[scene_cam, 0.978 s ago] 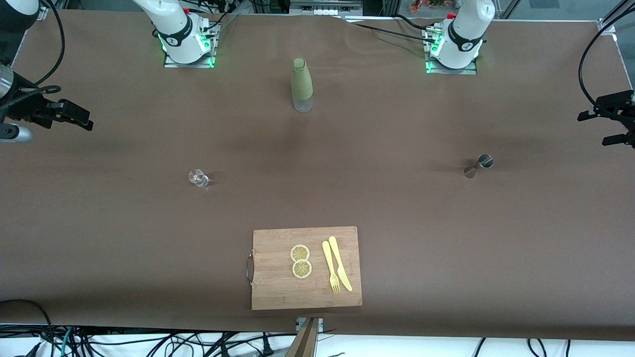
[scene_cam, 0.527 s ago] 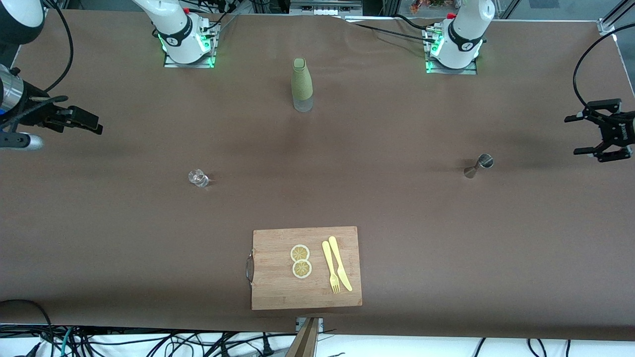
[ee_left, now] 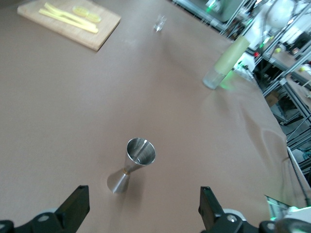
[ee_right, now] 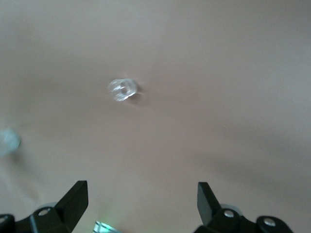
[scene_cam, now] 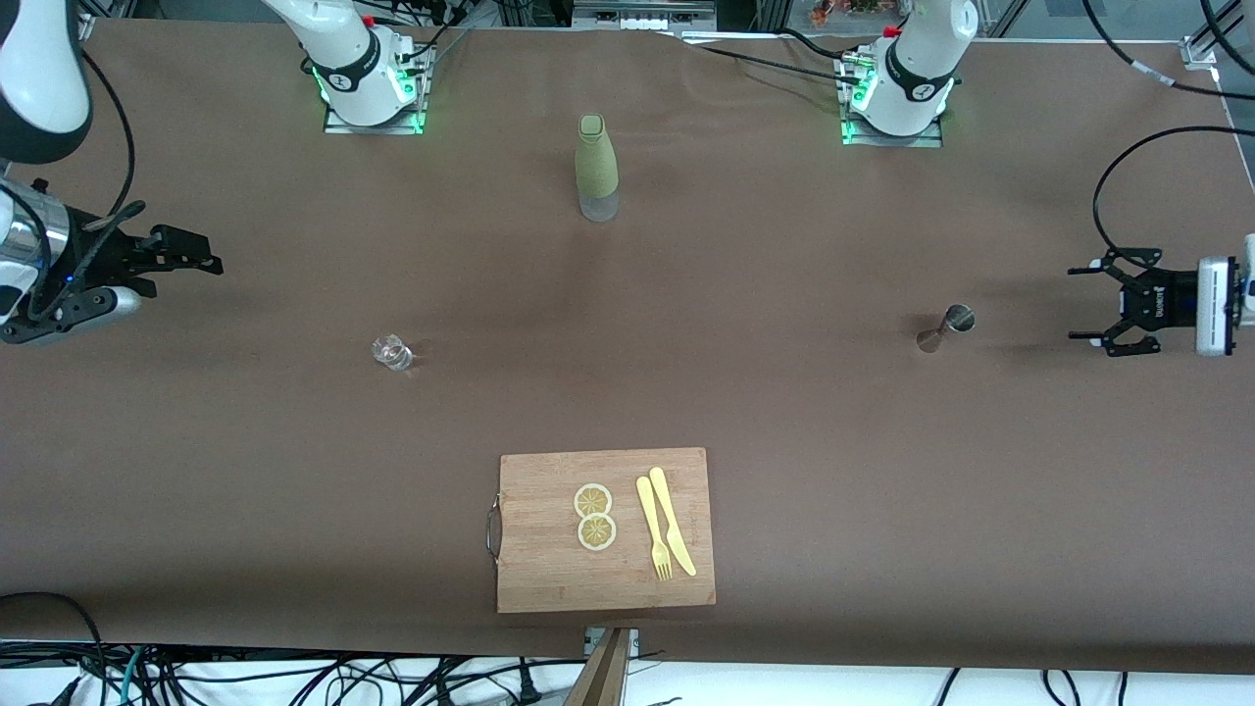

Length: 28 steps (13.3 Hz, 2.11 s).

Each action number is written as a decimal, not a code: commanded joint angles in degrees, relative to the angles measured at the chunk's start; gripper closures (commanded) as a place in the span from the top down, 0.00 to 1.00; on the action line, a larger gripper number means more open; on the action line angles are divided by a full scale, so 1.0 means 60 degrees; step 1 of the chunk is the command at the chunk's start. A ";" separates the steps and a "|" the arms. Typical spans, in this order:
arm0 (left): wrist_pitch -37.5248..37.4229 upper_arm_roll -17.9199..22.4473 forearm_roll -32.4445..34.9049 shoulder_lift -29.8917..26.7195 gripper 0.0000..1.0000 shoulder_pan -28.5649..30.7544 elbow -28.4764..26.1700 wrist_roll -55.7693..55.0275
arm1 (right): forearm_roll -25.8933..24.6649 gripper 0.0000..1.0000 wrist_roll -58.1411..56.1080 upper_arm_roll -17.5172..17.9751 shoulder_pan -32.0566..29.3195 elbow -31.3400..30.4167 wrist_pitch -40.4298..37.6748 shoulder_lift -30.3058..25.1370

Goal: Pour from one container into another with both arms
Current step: 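Lower the right gripper to the glass cup while the left gripper reaches the steel cup, then close the right gripper on the glass while the left gripper grasps the steel cup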

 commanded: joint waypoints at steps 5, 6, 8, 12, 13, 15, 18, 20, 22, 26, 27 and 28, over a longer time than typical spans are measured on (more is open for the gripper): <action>-0.0409 0.0030 -0.2253 0.2082 1.00 0.0587 -0.0028 0.4129 | 0.2463 1.00 -0.6875 0.0009 -0.1565 0.0093 -0.0224 0.1795; -0.0510 0.0016 -0.2430 0.2375 1.00 0.0587 -0.0057 0.4468 | 0.2816 1.00 -0.7887 0.0009 -0.1668 0.0093 -0.0210 0.2088; -0.0686 -0.0043 -0.2825 0.2859 1.00 0.0572 -0.0087 0.5200 | 0.3330 1.00 -0.9413 0.0009 -0.1786 0.0093 -0.0253 0.2470; -0.0907 -0.0495 -0.3383 0.3563 1.00 0.0499 -0.0087 0.6154 | 0.4779 1.00 -1.3147 0.0009 -0.1976 0.0093 -0.0458 0.3670; -0.0907 -0.0642 -0.3441 0.3680 1.00 0.0485 -0.0087 0.6344 | 0.5145 1.00 -1.3794 0.0009 -0.2006 0.0108 -0.0473 0.4021; -0.0892 -0.0935 -0.3442 0.3841 1.00 0.0455 -0.0087 0.6565 | 0.5776 1.00 -1.4646 0.0024 -0.2036 0.0123 -0.0488 0.4521; -0.0907 -0.1098 -0.3428 0.3857 1.00 0.0411 -0.0087 0.6595 | 0.6479 1.00 -1.5554 0.0053 -0.2021 0.0123 -0.0401 0.5297; -0.0965 -0.1098 -0.3384 0.3857 1.00 0.0382 -0.0116 0.6595 | 0.6788 1.00 -1.6185 0.0155 -0.1948 0.0123 -0.0400 0.5810; -0.1009 -0.1098 -0.3383 0.3857 1.00 0.0338 -0.0175 0.6610 | 0.6834 1.00 -1.6757 0.0403 -0.1831 0.0137 -0.0532 0.6148; -0.1097 -0.1127 -0.3369 0.3857 1.00 0.0294 -0.0452 0.6624 | 0.6833 1.00 -1.7255 0.0610 -0.1494 0.0210 -0.0503 0.6587; -0.1112 -0.1142 -0.3369 0.3843 1.00 0.0280 -0.0526 0.6639 | 0.6848 1.00 -1.7330 0.0610 -0.1465 0.0268 -0.0459 0.6704; -0.1112 -0.1142 -0.3383 0.3828 0.99 0.0279 -0.0526 0.6653 | 0.6921 1.00 -1.7359 0.0610 -0.1464 0.0284 -0.0415 0.6749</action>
